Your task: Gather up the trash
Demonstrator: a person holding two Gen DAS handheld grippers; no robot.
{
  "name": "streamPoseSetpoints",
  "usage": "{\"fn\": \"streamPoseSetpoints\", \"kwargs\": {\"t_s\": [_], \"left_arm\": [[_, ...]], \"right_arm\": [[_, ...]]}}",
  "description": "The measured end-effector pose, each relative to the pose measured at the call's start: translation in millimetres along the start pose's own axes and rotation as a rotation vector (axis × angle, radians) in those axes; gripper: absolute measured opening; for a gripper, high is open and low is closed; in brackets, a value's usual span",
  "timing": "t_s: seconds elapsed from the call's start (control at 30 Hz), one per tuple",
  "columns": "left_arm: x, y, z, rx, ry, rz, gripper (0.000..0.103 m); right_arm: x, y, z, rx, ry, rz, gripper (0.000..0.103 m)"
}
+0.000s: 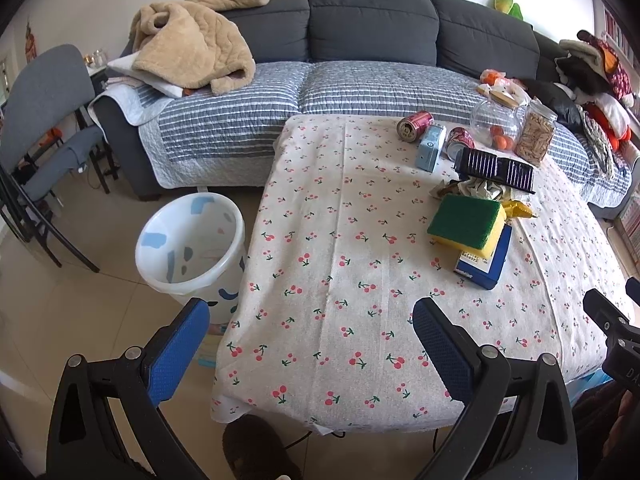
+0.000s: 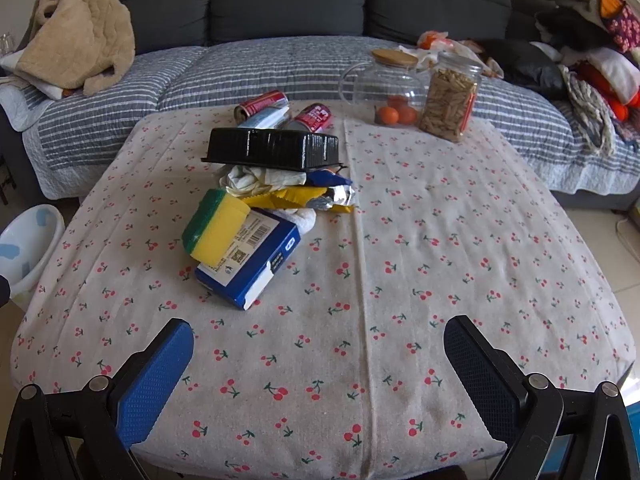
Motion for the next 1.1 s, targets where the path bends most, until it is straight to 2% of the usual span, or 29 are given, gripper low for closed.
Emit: {"fn": "streamPoseSetpoints", "kwargs": {"t_s": [1.1], "left_arm": [[-2.0, 0.7, 2.3, -0.022, -0.009, -0.015, 0.103]], "right_arm": [[2.0, 0.6, 1.4, -0.010, 0.008, 0.008, 0.103]]}}
Point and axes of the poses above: each gripper's, at about its wrist camera, not at the fingertips, and z roughly against the way its jaws point, x to its left, y to its underside, the point moved 1 cm from there along -z, roughly the way its jaws point, and after that the axes turned 5 degrees about x, right-handed, at the moved point
